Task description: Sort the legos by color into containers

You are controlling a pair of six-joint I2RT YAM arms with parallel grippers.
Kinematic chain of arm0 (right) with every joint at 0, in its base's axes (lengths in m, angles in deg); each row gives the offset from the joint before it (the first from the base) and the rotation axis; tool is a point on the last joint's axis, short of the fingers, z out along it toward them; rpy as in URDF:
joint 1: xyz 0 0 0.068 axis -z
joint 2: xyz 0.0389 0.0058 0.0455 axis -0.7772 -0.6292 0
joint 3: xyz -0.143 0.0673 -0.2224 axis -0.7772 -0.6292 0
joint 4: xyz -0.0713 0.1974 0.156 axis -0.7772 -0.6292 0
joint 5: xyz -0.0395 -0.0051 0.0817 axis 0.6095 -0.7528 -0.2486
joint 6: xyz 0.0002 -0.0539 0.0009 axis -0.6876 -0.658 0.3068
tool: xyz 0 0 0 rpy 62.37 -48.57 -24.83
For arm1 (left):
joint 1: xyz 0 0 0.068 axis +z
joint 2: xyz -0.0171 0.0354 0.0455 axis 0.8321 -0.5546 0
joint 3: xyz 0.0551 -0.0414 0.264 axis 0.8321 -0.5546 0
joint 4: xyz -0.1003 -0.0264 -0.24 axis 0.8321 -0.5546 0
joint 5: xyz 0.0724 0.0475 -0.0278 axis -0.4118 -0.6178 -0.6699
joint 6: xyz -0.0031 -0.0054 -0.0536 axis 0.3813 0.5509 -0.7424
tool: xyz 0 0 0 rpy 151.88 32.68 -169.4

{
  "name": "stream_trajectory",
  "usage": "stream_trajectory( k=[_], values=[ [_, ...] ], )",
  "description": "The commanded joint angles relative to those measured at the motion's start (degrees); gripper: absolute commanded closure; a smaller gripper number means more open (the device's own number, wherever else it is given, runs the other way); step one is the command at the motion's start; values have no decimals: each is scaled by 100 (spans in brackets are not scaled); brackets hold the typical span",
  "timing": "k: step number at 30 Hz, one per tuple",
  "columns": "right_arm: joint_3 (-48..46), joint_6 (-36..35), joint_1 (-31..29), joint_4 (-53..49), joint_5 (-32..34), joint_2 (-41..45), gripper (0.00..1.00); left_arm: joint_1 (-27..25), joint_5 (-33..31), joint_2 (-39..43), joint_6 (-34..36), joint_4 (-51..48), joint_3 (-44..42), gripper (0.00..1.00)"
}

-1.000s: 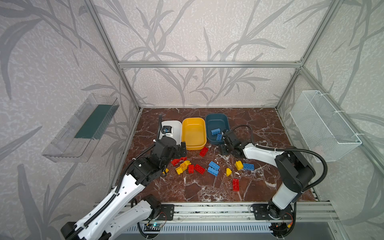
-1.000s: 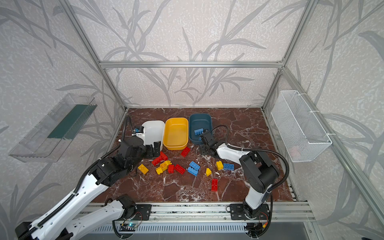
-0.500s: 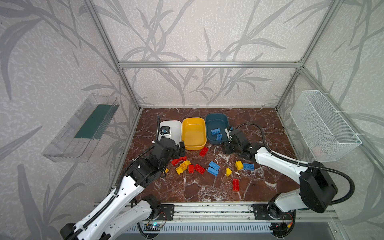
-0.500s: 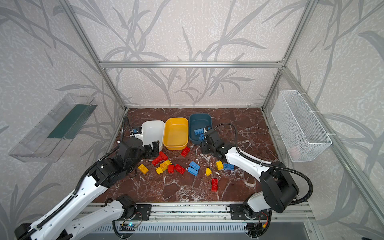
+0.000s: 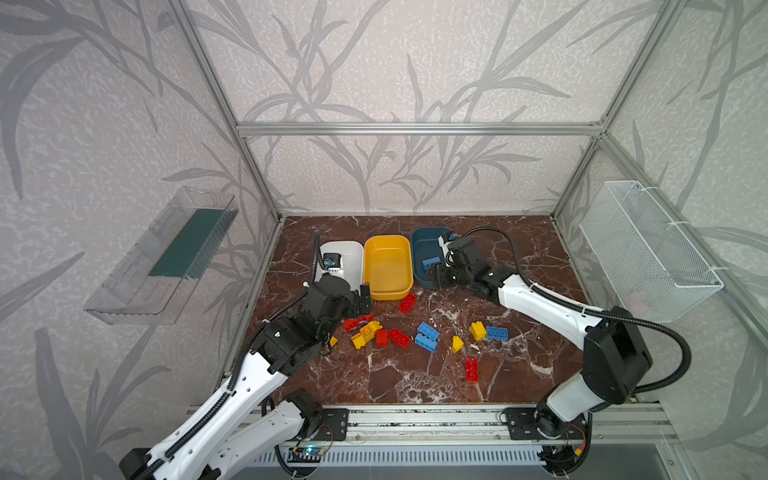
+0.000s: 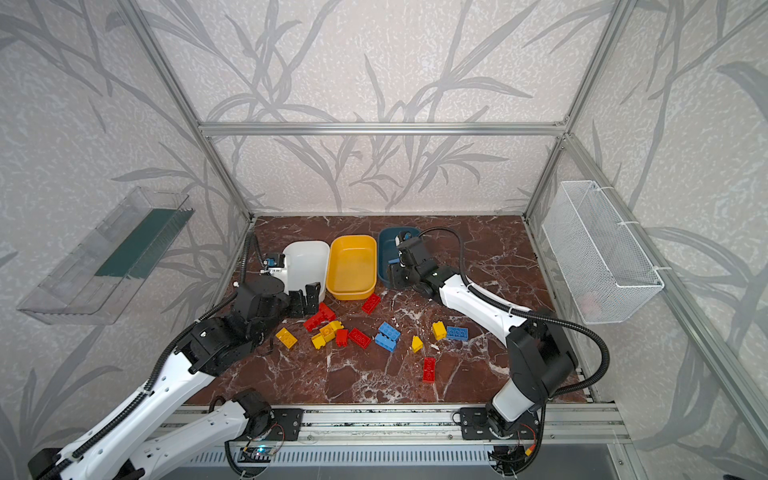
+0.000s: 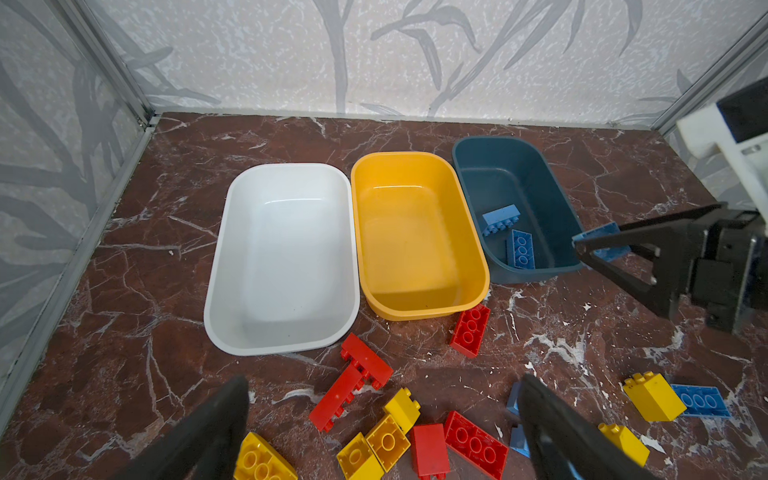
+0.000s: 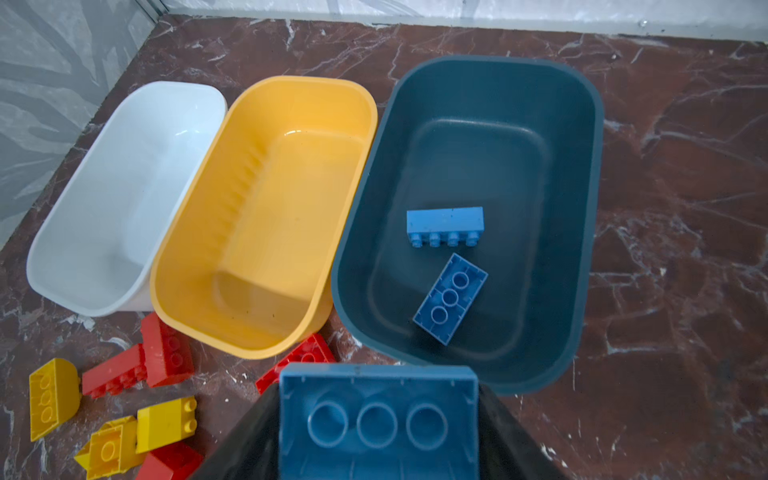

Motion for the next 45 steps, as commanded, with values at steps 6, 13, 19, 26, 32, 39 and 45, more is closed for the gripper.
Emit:
stream_trajectory(
  k=[6, 13, 19, 26, 32, 39, 45],
  values=[
    [953, -30, 417, -260, -257, -1009, 46, 7, 221, -87, 106, -92, 64, 1],
    [1462, -4, 587, -403, -393, -1604, 44, 14, 273, -195, 146, -98, 69, 1],
    [1486, -12, 598, -395, -384, -1654, 23, 14, 352, -331, 172, -122, 95, 1],
    [1426, -30, 613, -403, -384, -1487, 14, 14, 488, -448, 201, -205, 174, 1],
    [1086, 3, 617, -350, -435, -1057, 13, -24, 978, -537, 364, -178, 192, 1],
    [97, 190, 750, -157, -548, -147, 13, -298, 1492, -1130, 385, -438, 506, 1],
    [-1277, 533, 911, 561, -628, 874, 13, -799, 1663, -1609, 340, -352, 596, 1]
  ],
)
